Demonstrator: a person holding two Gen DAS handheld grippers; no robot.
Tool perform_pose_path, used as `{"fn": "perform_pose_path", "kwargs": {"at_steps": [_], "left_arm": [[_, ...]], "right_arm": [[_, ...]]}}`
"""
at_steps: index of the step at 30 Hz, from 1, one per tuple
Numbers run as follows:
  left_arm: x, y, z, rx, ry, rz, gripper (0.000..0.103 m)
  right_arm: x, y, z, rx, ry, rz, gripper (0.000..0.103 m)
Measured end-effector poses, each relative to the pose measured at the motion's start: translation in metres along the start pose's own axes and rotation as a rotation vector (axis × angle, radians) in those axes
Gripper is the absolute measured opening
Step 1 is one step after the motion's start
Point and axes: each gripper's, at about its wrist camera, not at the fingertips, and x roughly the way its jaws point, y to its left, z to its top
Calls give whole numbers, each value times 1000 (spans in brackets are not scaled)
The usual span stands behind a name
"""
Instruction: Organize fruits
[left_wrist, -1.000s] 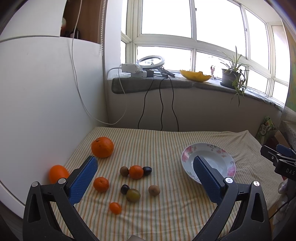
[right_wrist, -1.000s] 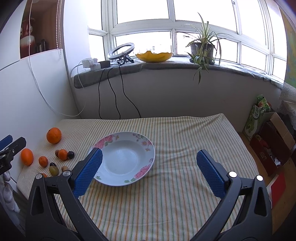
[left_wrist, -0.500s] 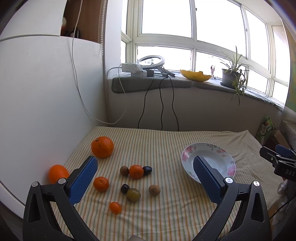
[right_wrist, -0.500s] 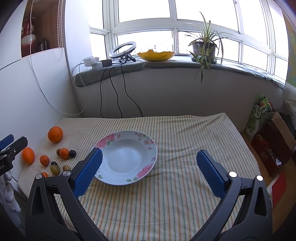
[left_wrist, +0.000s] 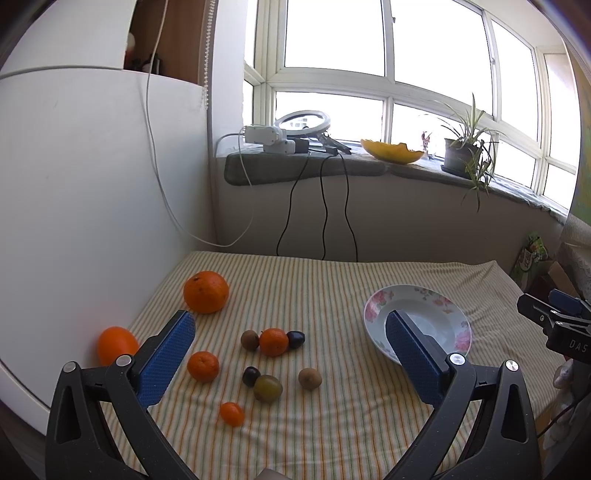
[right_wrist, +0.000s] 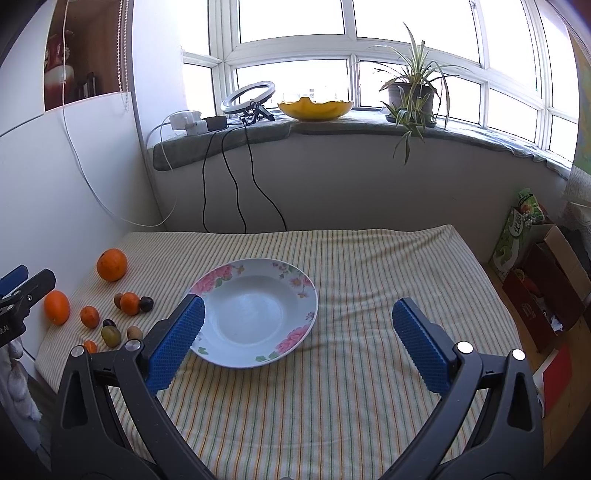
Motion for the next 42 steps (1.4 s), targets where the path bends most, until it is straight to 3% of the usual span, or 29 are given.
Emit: {"fn": "perform_pose_path", "kwargs": {"at_steps": [18,27,31,35,42], "left_arm": [[3,16,-6,-33,7,16,102],[10,50,-30,-78,61,97,102],[13,70,-43,-104,90,133,102],[11,88,-58,-143,97,164,101],[8,123,-81,-253,109,246,95]], "right_arm": [[9,13,3,-33,16,32,103],[29,36,9,-38,36,193,103],[38,59,13,-105,38,269,103],[51,87,15,-166,88,418,103],[82,145,21,-271,202,575,103]]}}
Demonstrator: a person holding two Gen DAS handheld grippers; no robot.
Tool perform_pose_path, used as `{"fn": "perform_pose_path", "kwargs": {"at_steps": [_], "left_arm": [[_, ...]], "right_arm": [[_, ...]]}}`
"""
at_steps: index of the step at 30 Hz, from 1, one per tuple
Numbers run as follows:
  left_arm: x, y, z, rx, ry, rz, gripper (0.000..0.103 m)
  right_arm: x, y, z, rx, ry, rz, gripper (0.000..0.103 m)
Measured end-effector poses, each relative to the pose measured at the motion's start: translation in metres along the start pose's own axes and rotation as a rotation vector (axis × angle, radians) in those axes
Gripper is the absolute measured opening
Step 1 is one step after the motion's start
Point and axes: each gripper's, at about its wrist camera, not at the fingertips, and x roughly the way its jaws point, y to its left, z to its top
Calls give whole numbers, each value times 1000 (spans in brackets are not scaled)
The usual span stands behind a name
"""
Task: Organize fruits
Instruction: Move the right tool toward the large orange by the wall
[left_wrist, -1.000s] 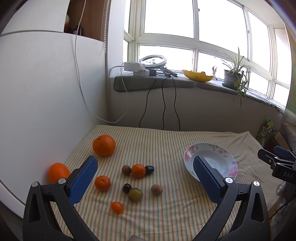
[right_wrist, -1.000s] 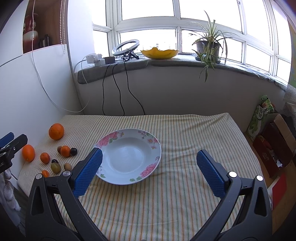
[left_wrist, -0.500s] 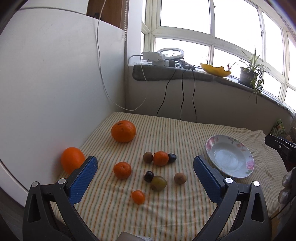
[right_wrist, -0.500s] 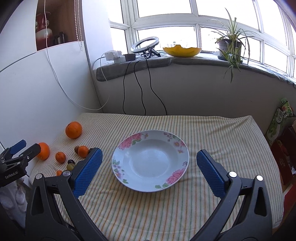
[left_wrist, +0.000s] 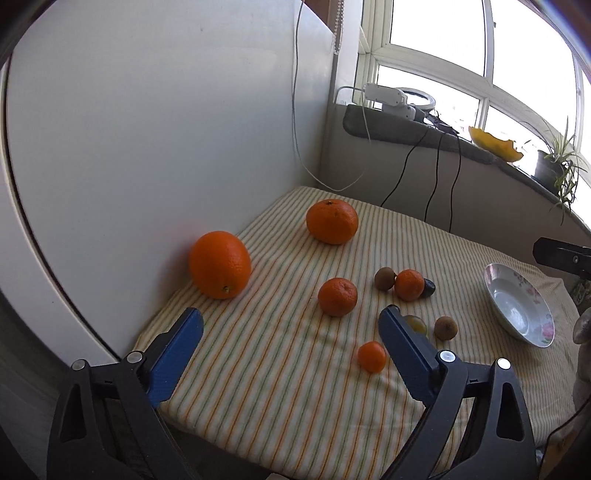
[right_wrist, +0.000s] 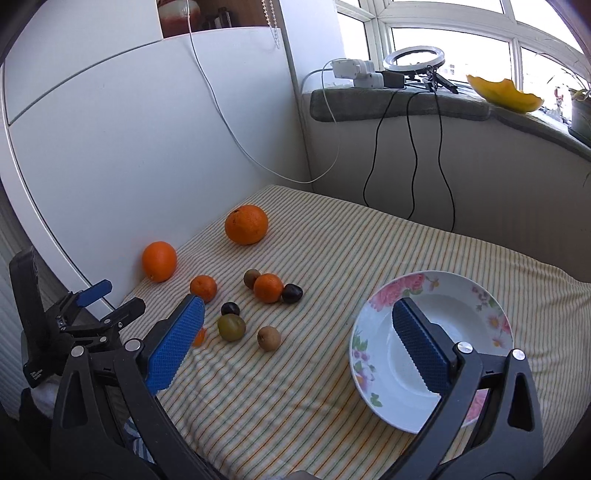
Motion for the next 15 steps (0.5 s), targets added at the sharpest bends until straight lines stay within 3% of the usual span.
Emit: {"fn": "perform_pose_path", "kwargs": {"at_steps": [4,15], "left_arm": [[4,18,-2,-43,-14,56,90],[30,49,-2,-143,11,31,79]], "right_arm": [[31,18,19,-36,63,127,103],[123,84,54,-75,222,370,99]]}}
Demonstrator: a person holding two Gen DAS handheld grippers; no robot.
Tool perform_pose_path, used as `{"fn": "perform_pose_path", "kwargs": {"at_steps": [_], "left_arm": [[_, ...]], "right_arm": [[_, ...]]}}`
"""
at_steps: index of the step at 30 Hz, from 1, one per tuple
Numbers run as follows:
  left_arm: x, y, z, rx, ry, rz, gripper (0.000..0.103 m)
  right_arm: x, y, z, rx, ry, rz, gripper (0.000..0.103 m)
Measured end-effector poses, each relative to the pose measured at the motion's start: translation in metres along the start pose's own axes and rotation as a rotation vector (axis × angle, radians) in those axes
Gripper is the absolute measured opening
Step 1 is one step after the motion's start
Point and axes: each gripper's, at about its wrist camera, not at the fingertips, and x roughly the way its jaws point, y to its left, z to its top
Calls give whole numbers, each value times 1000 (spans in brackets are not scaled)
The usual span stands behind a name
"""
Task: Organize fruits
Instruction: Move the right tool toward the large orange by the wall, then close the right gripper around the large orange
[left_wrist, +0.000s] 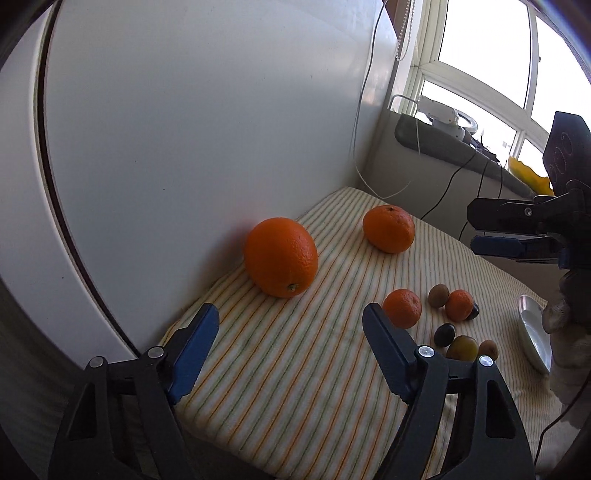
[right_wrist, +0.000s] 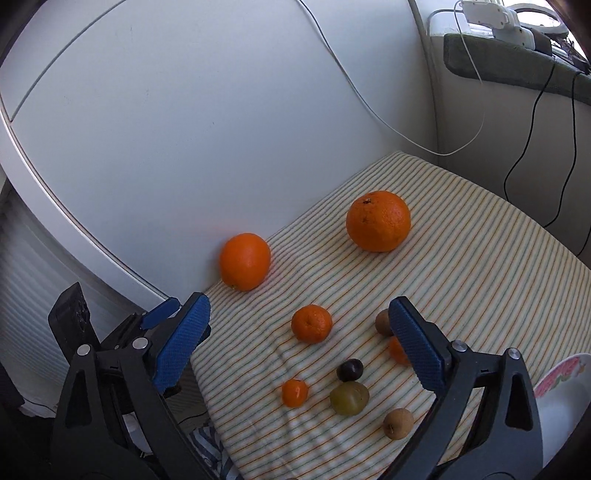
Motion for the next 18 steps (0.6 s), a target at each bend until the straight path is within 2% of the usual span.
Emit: {"fn": "perform_pose_path", "kwargs": {"at_steps": [1,3,7,13,15,18], "left_arm": [[3,1,0,-1,1,0,76],[8,2,2,-7,4,-6,71],[17,4,5,-13,-6,-10,67],[33,4,10,-24,3,-14,64],[36,6,10,-29,5,-16,64],[41,7,13,-40,9,-20,64]], "right_arm": [[10,1,3,3,17,16,98],[28,2,8,13,55,64,88],[61,8,16,43,109,129,88],[105,5,25,93,179,183,78],[115,5,25,109,197,200,72],[129,5,25,131,219,216,70]]}}
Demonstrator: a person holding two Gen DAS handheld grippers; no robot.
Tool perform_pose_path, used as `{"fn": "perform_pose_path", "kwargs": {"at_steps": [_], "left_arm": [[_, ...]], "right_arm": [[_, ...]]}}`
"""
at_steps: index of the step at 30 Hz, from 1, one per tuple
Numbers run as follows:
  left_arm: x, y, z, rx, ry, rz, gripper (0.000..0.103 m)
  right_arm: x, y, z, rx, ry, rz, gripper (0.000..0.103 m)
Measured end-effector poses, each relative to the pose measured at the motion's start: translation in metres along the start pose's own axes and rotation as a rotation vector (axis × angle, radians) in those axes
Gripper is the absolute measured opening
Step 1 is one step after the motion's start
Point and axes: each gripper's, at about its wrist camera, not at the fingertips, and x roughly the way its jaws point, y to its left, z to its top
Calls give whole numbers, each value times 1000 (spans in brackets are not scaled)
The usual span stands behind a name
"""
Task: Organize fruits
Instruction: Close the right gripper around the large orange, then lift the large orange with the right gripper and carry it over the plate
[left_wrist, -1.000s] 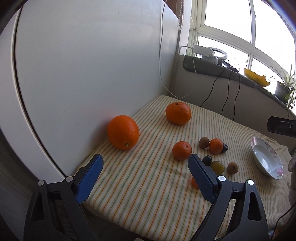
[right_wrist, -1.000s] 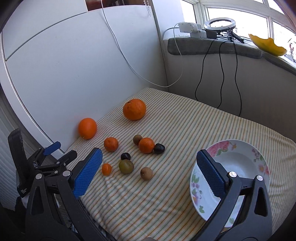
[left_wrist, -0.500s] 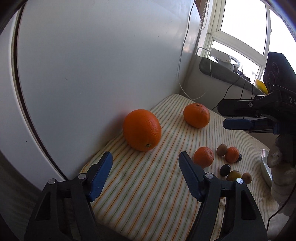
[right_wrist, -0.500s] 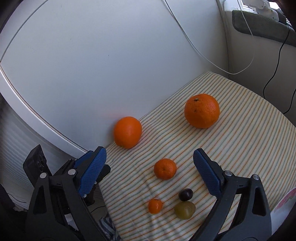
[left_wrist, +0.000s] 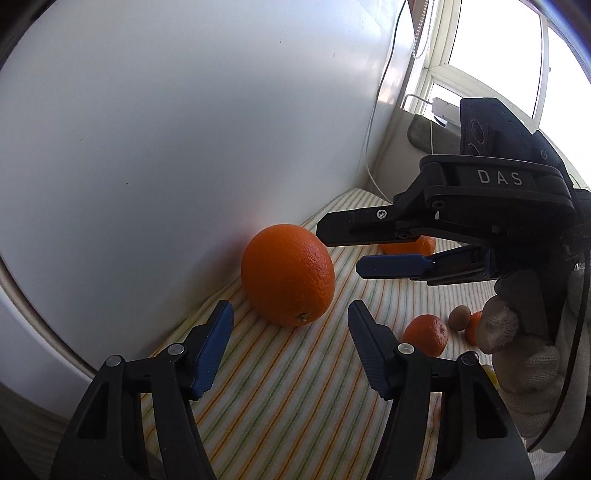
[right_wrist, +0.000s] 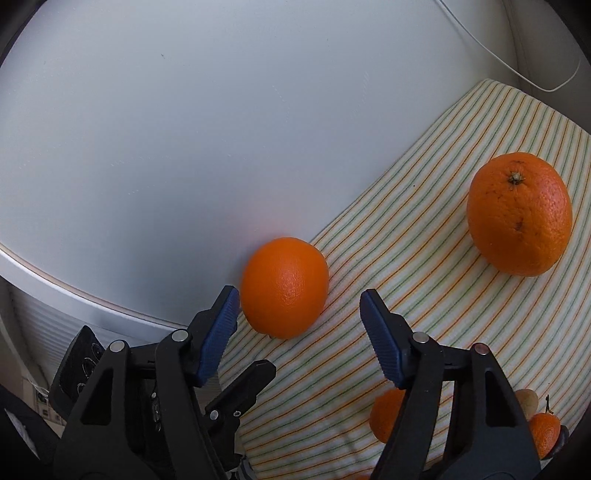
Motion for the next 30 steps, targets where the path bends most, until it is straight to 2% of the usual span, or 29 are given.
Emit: {"fn": "perform_pose_path", "kwargs": {"at_steps": [6,12,22,26,30], "left_arm": [[13,2,7,-3,5,5,64],[24,9,11,-23,26,-5,56],[27,11,19,-14,30,-11,55],[27,12,23,-8,29,-14,55],[25,1,14,6,21,-13,55]], "right_arm": [[26,4,5,-5,39,9,69],[38,8,13,0,67,31,69],[60,17,19,2,84,39,66],[55,16,20,0,80,36,66],[40,12,12,-2,76,36,65]]}}
